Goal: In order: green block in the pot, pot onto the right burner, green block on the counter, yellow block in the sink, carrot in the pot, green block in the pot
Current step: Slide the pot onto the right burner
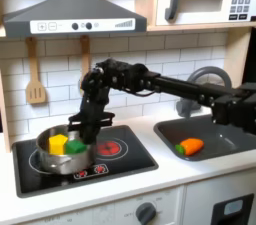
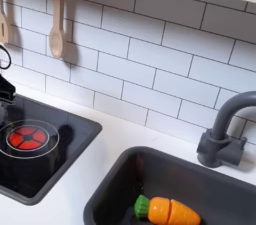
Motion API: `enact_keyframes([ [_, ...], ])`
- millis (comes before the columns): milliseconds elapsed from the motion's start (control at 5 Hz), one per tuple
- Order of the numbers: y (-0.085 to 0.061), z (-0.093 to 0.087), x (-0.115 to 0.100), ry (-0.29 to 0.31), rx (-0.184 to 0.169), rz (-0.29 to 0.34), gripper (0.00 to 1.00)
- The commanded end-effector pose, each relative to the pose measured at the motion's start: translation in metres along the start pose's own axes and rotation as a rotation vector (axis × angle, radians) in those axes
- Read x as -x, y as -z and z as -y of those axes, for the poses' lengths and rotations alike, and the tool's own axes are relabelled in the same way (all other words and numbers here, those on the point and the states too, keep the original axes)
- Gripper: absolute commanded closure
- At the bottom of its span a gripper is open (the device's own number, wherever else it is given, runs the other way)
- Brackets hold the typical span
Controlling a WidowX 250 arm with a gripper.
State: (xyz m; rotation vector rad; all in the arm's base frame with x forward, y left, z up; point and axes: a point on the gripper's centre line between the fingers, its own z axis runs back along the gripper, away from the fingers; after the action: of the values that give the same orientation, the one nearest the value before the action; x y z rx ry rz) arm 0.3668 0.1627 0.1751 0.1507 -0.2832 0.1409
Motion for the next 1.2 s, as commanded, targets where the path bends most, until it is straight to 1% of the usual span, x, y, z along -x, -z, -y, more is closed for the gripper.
enact_keyframes([
  [0,-0.002,0.017,0.005,0.017,0.04,-0.008,1.0],
  [200,-0.003,0.022,0.008,0.021,0.057,-0.013,1.0],
  [400,-0.006,0.034,0.015,0.055,0.078,-0.023,1.0],
  [800,-0.016,0.053,0.027,0.096,0.108,-0.019,1.0],
  [1000,-0.021,0.059,0.031,0.112,0.119,-0.018,1.0],
])
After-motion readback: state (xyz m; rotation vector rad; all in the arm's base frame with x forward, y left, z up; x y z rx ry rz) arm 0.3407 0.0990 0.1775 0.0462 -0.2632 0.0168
